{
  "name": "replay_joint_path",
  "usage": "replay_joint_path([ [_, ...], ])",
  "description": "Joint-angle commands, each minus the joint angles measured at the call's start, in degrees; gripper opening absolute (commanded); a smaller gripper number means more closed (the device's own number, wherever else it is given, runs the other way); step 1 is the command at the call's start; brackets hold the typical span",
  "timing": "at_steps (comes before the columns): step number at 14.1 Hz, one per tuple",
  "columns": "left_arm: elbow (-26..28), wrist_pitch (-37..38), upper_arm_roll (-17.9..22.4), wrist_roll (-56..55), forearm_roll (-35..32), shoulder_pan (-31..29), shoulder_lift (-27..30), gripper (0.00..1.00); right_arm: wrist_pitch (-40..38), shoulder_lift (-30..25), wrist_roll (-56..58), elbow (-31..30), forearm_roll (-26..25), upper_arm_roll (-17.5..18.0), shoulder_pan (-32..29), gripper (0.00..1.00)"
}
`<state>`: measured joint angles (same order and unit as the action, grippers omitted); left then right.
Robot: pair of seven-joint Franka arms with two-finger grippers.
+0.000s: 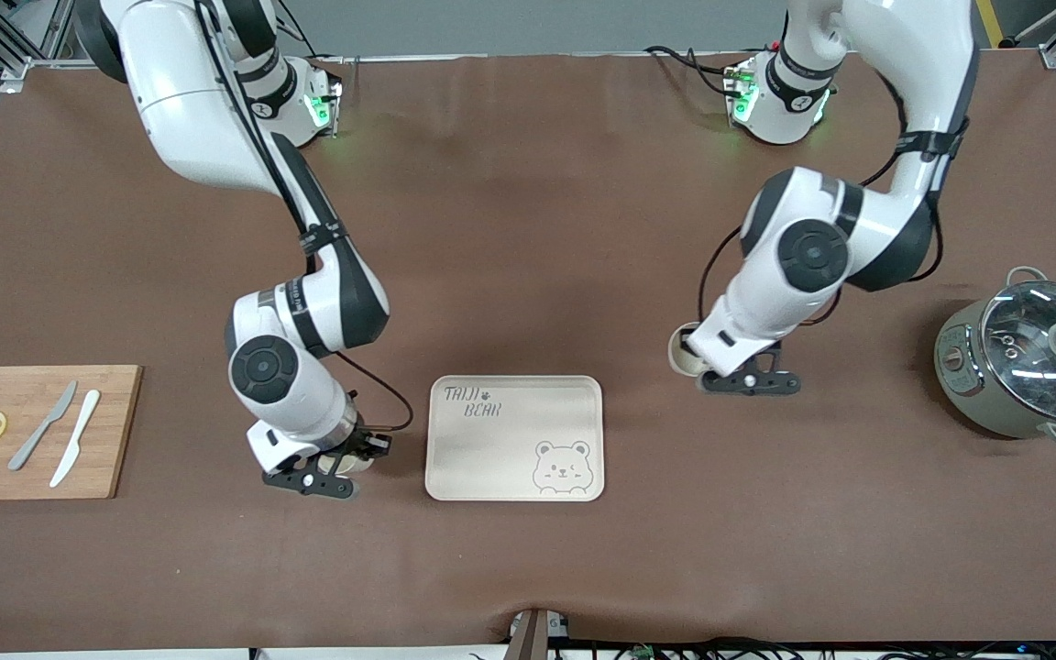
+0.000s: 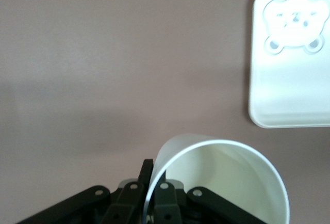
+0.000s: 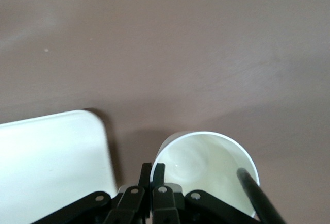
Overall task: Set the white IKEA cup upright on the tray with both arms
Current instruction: 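Carry both white cups over the bear tray with both grippers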
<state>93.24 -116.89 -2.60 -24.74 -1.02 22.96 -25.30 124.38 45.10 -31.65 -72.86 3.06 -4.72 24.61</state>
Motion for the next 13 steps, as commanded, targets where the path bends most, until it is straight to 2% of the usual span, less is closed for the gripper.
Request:
replay_joint_path([
  [1,-14.6,5.0,0.2,-5.7,-1.4,1.9,-10.2,0.0,1.1,1.0,-2.5,1.4,1.4,-0.4,1.9,0.0],
  [3,-19.8,4.7,0.3,-8.5,-1.3,3.1,-13.2,0.0,2.1,1.8,-2.7,1.7,1.4,-0.4,3.7,0.0],
  [5,-23.3,1.3,0.5,-11.9,-1.2,4.9,-15.8,0.0,4.1,3.2,-5.7,2.9,1.5,-0.3,4.9,0.0],
  [10,-25.8,-16.2,0.0,-19.5,-1.0,8.2,-23.3,0.0,9.7,6.3,-6.3,3.3,1.4,1.6,6.8,0.0],
  [13,-28.9,-17.3,0.3,-20.3,-1.0,9.7,-27.1,0.0,9.7,6.8,-6.2,3.8,1.4,1.7,7.5,0.0],
])
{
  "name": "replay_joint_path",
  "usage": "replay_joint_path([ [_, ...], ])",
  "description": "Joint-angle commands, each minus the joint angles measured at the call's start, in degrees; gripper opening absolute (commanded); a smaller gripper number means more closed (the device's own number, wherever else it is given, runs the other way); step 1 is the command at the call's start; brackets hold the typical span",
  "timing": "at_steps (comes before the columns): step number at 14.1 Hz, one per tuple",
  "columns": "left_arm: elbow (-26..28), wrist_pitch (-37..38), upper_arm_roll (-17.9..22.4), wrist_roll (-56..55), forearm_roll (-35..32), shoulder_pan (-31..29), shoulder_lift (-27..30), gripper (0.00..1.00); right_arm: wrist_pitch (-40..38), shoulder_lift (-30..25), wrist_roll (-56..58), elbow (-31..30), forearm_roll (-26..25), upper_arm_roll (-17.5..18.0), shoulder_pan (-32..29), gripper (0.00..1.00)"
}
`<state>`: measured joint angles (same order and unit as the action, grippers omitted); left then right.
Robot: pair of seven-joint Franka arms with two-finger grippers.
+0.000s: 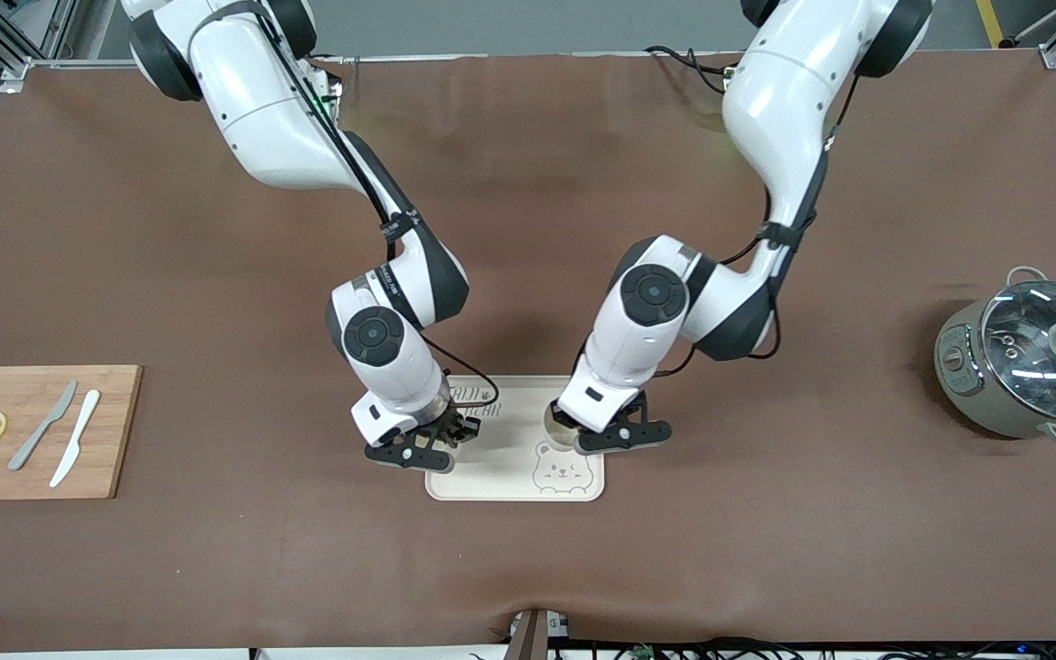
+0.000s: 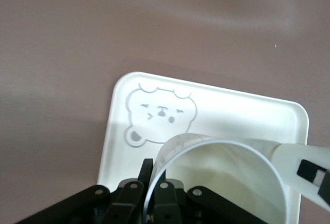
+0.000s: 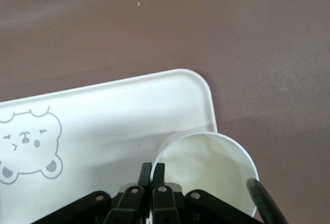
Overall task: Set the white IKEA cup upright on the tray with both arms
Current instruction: 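Carry both white cups over the bear tray with both grippers, then lower both cups upright onto the tray and open both grippers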
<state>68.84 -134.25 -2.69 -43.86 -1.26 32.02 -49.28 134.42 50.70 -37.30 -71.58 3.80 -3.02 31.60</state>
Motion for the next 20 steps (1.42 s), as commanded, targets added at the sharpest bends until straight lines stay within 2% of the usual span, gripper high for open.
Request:
replay_joint_path([
  [1,-4.4,0.0,0.6,-1.3,-0.7,1.1,-3.4,0.0,-0.4,1.6,-0.7,2.8,0.7,0.0,0.8,0.0],
  [8,-4.0,0.2,0.4,-2.9,-0.4,2.4,-7.8,0.0,-0.4,2.3,-2.3,3.0,0.7,0.0,1.9,0.0],
  [9,-3.7,0.6,0.4,-3.0,-0.4,2.5,-8.4,0.0,-0.4,2.4,-2.2,3.0,0.6,0.0,1.9,0.06],
  [12,-3.4,0.7,0.4,-3.7,-0.4,3.1,-8.9,0.0,-0.4,2.4,-2.3,3.0,0.6,0.0,1.9,0.36],
  [15,-3.4,0.7,0.4,-3.8,-0.3,3.0,-8.8,0.0,-0.3,2.4,-2.3,2.9,0.6,-0.1,2.0,0.52],
  [16,-3.4,0.7,0.3,-3.8,-0.1,2.9,-8.7,0.06,-0.3,2.4,-2.3,3.0,0.6,-0.1,1.9,0.55],
  [17,-3.4,0.8,0.4,-3.7,0.5,2.4,-8.6,0.91,-0.4,2.3,-2.3,3.0,0.6,-0.1,1.9,0.58],
  [18,-3.4,0.8,0.8,-3.9,0.5,3.2,-8.4,1.0,-0.5,2.2,-2.2,3.1,0.5,-0.1,1.9,0.61],
  [20,-3.6,0.9,1.2,-4.6,0.8,3.1,-7.9,1.0,-1.1,1.5,-2.2,3.3,0.6,-0.1,1.0,0.67],
])
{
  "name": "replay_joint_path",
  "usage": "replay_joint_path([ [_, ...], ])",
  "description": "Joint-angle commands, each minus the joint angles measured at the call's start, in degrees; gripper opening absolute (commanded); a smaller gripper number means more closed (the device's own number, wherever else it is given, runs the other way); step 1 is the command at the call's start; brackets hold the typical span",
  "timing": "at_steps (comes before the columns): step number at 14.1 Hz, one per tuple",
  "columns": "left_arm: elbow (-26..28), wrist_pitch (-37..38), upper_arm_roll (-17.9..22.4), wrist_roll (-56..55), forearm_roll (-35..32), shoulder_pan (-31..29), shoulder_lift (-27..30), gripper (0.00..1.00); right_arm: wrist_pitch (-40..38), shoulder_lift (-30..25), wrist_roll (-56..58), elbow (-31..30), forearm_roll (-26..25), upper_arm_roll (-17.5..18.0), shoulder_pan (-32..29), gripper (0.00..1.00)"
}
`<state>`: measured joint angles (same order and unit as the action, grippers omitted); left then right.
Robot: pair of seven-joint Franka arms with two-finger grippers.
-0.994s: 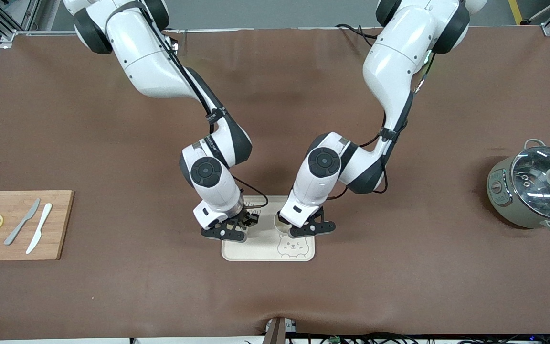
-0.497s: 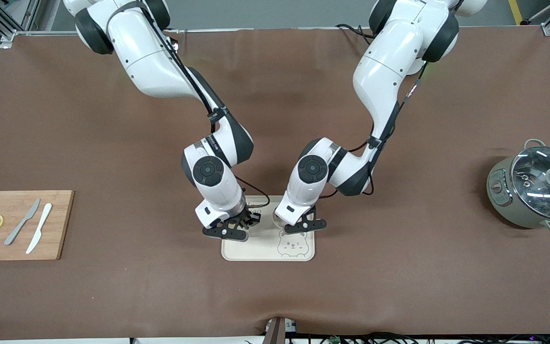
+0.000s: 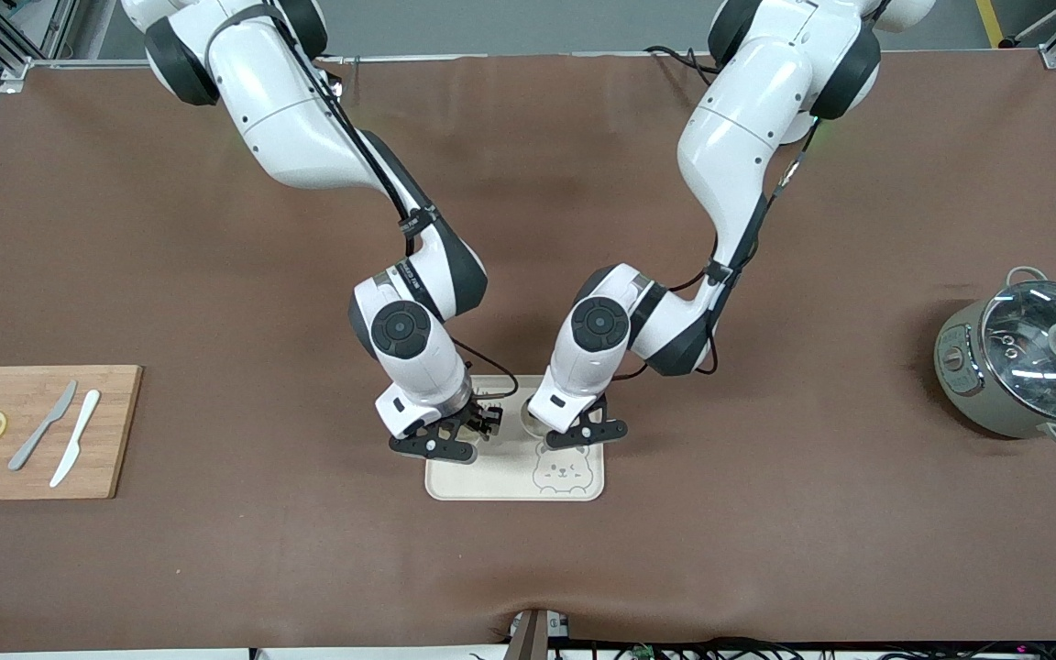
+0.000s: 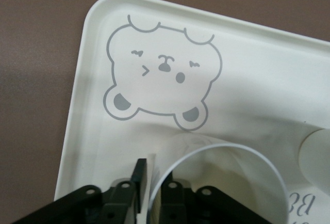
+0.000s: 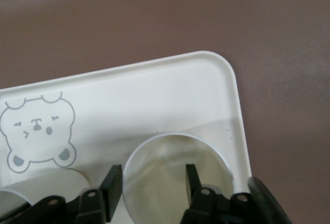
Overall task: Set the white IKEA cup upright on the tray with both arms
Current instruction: 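Lower both cups upright onto the tray and open both grippers, then lift both grippers up and away from the cups on the tray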
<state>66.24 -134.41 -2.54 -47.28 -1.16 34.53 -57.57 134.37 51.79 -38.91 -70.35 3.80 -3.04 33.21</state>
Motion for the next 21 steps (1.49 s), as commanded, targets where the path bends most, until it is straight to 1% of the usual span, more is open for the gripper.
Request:
replay_joint_path([
  [1,-1.2,1.3,1.4,-1.1,0.7,0.6,0.6,1.0,-1.2,0.0,-0.6,2.4,0.6,-0.1,-0.9,0.71],
  [3,-1.4,3.3,2.4,-1.1,0.7,0.6,1.2,1.0,-2.9,-0.5,-0.6,3.3,0.7,0.1,-1.8,0.74],
  [7,-1.6,5.7,2.5,-1.0,0.7,0.2,3.0,1.0,-8.8,-1.2,-0.4,6.5,0.8,0.3,-4.6,0.78],
  [10,-1.6,10.3,2.8,-0.9,0.7,0.0,5.7,1.0,-11.9,-3.1,0.2,6.9,0.8,0.3,-6.8,0.81],
  [12,-1.6,14.6,2.8,-0.7,0.7,-0.7,8.6,1.0,-14.9,-4.3,4.2,6.8,0.6,0.0,-8.7,0.83],
  [13,-1.6,16.6,2.8,-0.3,0.7,-0.9,10.1,1.0,-17.0,-5.5,7.1,6.8,0.3,-0.4,-9.6,0.86],
  [14,-1.5,17.9,2.9,0.3,0.5,-1.2,11.6,1.0,-18.5,-6.9,9.4,6.8,0.2,-0.6,-10.9,1.0],
  [15,-1.4,18.7,3.0,1.3,0.3,-2.1,13.1,1.0,-19.0,-8.4,11.9,6.8,0.2,-0.5,-12.5,1.0],
  [16,-1.2,19.7,3.3,3.7,-0.2,-2.4,15.2,1.0,-19.1,-9.9,14.3,6.6,0.4,-0.3,-14.2,1.0],
  [17,-1.0,20.7,3.4,8.6,-0.4,-3.4,16.8,1.0,-19.3,-11.2,16.0,6.1,0.4,-0.3,-15.5,1.0],
  [19,-0.4,24.8,3.3,16.9,-1.1,-6.6,19.8,1.0,-22.7,-12.0,16.2,6.2,0.1,-0.9,-16.9,1.0],
  [21,0.0,26.9,3.3,23.9,-1.0,-9.6,22.5,1.0,-24.3,-14.1,17.0,6.0,0.1,-1.4,-19.8,1.0],
])
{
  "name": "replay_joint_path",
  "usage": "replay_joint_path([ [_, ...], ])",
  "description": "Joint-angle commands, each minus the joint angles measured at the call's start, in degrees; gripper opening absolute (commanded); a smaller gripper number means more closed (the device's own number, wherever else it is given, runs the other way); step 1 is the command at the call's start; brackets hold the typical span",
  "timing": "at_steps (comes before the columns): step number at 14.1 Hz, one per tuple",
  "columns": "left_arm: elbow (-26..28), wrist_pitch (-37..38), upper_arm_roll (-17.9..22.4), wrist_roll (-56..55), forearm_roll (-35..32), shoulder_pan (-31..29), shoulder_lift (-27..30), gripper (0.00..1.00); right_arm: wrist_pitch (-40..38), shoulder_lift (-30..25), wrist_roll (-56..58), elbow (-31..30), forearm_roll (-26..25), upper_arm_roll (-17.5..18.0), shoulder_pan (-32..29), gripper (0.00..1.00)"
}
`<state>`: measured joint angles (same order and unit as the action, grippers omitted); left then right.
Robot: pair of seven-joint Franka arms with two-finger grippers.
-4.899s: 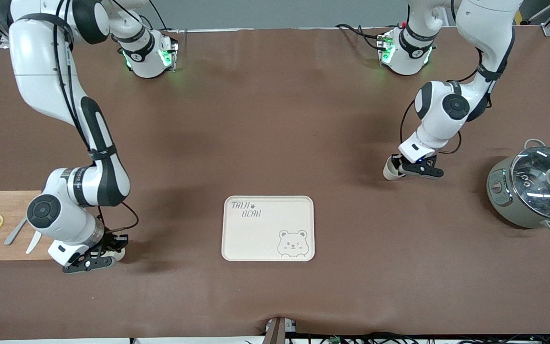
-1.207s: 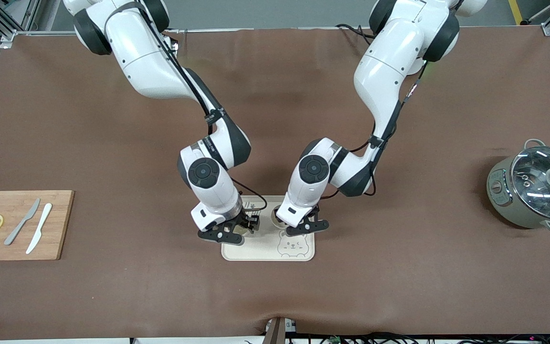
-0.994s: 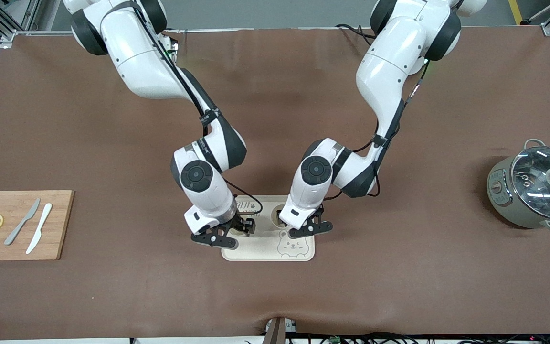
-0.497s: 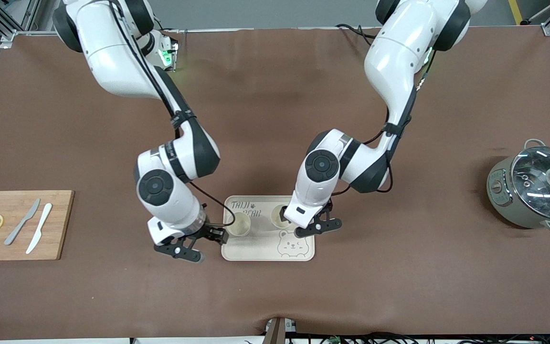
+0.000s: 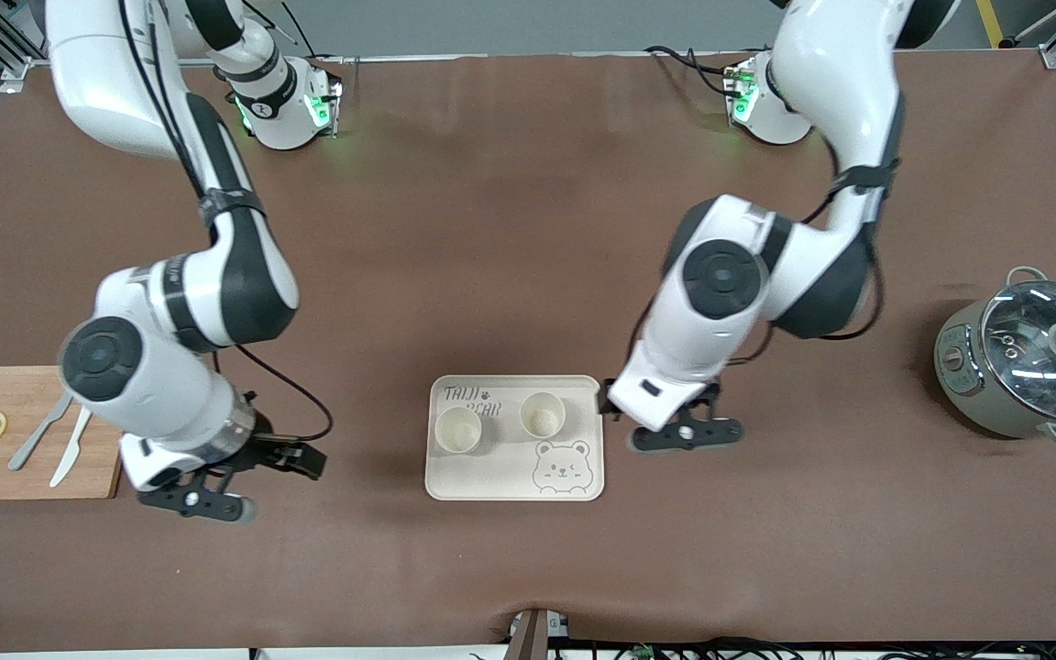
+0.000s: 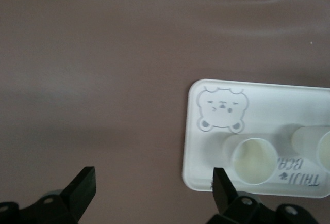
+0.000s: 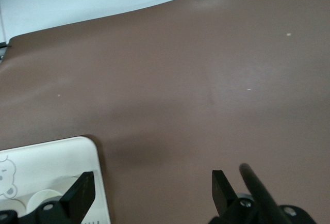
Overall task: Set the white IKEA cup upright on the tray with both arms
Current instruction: 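Lift both grippers up and away from the cups on the tray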
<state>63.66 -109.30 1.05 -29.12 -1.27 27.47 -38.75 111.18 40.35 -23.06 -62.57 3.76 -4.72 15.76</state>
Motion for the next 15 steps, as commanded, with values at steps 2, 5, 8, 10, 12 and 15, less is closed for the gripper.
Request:
replay_joint_path([
  [2,3.0,2.2,-0.5,9.4,-0.8,-5.9,5.8,1.0,-5.3,-3.9,4.1,-1.9,-0.2,0.1,-3.6,1.0],
  [5,3.4,2.3,-0.6,16.6,-0.8,-10.3,6.7,1.0,-8.3,-6.0,7.0,-2.0,-1.6,-0.7,-5.7,1.0],
  [8,3.6,2.2,-1.0,25.4,0.0,-15.2,6.9,1.0,-10.4,-8.7,8.1,-3.2,-1.5,-0.6,-7.3,1.0],
  [10,3.7,2.3,-1.2,31.3,1.4,-18.2,7.2,1.0,-10.3,-11.4,8.3,-5.9,-1.6,-0.6,-8.1,1.0],
  [12,5.7,2.3,-1.4,34.6,2.2,-20.8,8.9,1.0,-10.3,-13.4,10.0,-7.7,-1.5,-0.6,-9.1,1.0],
  [15,10.1,2.3,-1.4,37.9,2.2,-22.5,12.2,1.0,-10.5,-16.6,12.5,-10.3,-1.5,-0.6,-10.4,1.0],
])
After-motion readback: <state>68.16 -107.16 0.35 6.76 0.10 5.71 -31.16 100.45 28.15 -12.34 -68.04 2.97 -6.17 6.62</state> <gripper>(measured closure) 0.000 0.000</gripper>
